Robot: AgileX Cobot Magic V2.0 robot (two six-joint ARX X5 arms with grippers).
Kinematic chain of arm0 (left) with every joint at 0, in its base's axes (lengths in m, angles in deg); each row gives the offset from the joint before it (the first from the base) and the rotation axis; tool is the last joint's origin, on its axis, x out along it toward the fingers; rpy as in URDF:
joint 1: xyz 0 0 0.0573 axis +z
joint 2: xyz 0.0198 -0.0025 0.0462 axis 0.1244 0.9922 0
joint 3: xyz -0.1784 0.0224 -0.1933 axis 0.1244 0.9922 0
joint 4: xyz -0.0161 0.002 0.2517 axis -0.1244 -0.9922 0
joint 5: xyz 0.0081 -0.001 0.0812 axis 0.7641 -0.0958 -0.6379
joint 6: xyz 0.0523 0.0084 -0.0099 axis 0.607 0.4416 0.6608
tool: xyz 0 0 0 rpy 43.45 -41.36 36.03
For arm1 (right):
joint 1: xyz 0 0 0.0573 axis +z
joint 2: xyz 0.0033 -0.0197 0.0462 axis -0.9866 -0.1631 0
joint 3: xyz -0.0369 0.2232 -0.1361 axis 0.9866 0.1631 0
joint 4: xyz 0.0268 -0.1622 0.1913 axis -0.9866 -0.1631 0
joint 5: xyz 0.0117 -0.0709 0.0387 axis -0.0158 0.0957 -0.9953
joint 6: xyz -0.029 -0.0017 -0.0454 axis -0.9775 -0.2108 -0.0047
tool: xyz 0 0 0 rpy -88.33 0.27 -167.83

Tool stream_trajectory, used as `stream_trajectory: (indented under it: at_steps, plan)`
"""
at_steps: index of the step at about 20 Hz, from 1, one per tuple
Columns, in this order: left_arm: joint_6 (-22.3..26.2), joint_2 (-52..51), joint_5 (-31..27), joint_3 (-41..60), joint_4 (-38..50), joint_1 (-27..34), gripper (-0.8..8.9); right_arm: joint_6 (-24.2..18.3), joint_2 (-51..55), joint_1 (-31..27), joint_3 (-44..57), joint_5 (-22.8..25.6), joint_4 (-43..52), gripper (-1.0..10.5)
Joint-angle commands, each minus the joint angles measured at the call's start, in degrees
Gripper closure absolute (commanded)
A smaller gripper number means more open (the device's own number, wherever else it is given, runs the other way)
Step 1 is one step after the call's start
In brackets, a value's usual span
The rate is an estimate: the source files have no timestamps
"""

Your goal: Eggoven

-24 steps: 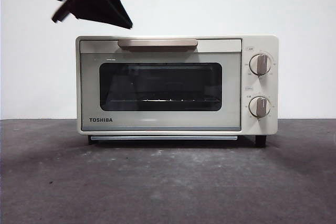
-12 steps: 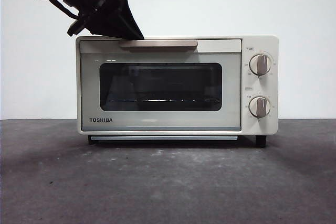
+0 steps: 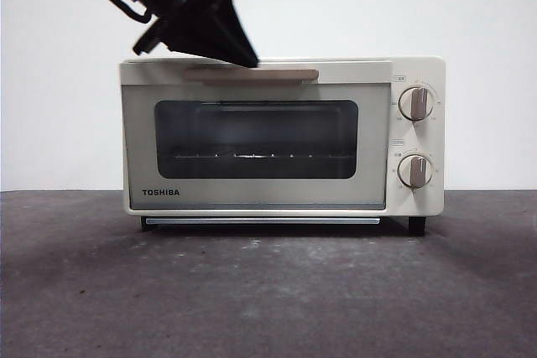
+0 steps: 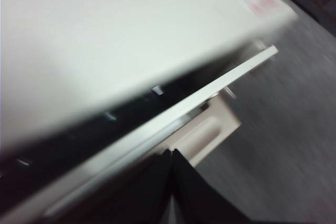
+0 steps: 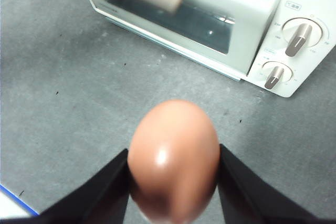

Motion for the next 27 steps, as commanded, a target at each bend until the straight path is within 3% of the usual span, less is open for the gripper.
stream_trajectory:
  at_steps: [1,11,16,20,27]
  plan:
    - [1.27,2.29,-0.83,0.94,-5.81,-2.58,8.06,-0.63,-0.33,0.57,-1.01,0.28,0.63,9.4]
    - [0.66,2.01,-0.81,0.94,-13.11,-9.79,8.06,-0.61,-0.46,0.55,-1.01,1.38,1.33,9.4]
    - [-0.44,-2.23,-0.96,0.94,-13.33,-10.08,8.06,-0.35,-0.59,0.48,-0.98,1.33,3.43,9.4]
    - [-0.5,-10.16,-2.56,0.94,-14.38,-7.08,8.06,0.48,-3.61,0.44,-0.9,1.03,6.71,9.4]
    - [1.18,-28.35,-2.62,2.93,-23.21,3.5,8.06,1.18,-17.35,-1.88,-0.83,-5.35,19.04,9.4]
